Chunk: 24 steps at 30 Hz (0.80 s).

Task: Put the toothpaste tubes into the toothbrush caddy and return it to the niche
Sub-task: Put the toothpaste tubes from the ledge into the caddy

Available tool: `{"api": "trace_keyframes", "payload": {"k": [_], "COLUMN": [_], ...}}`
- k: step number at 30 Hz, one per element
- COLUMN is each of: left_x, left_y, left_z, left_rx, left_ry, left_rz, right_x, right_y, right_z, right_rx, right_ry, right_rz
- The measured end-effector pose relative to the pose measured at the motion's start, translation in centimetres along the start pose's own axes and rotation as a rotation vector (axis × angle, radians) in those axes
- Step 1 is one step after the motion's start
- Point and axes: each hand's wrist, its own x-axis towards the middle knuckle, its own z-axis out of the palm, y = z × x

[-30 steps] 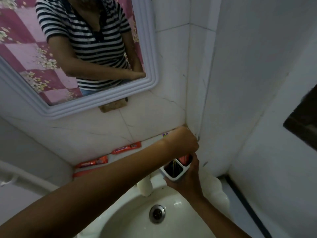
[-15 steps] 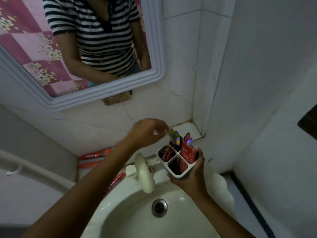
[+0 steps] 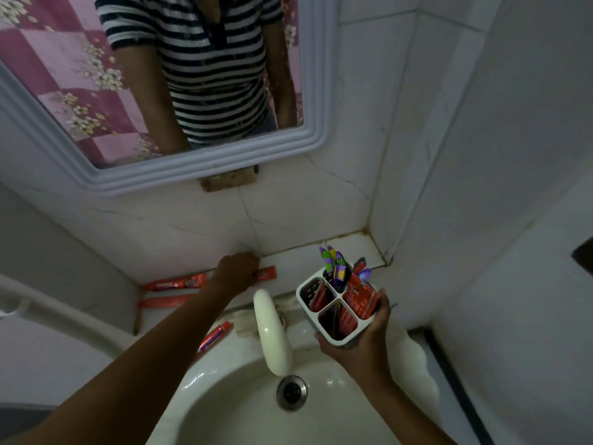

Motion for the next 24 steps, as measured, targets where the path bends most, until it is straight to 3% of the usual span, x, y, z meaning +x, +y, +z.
{"api": "trace_keyframes", "payload": {"k": [4,7,11,15,19,24], "left_x": [0.0,-0.6,-3.2,-6.9,-7.8,-6.9], "left_y": [0.1,0.5,1.4,4.0,6.8,7.6], "left_z": [-0.8,-2.8,-8.3,-12.4,-12.7,-10.3], "left_rx": [0.059,-0.082,-0.547,-0.975,-1.141,-0.934], "left_ry": [0.026,0.082,0.266,0.417,0.264,0.085], "left_rz": [0.085,0.067,-0.051,-0.038,0.03,0.178], "right_x": [0.0,0.1,0.1,0.1,0.1,0.2], "right_y": [0.0,-0.4,-0.7,-0.6,-0.6,-0.5], "right_z": [0.0,-0.1,-0.3,-0.4,-0.3,-0.4], "right_rx": [-0.01,-0.019,-0.035,-0.041,-0.017,-0.02], "right_ry": [-0.001,-0.001,0.001,-0.009,-0.006,0.03], "right_rz": [-0.006,-0.015,-0.006,0.005,0.009,-0.035]}}
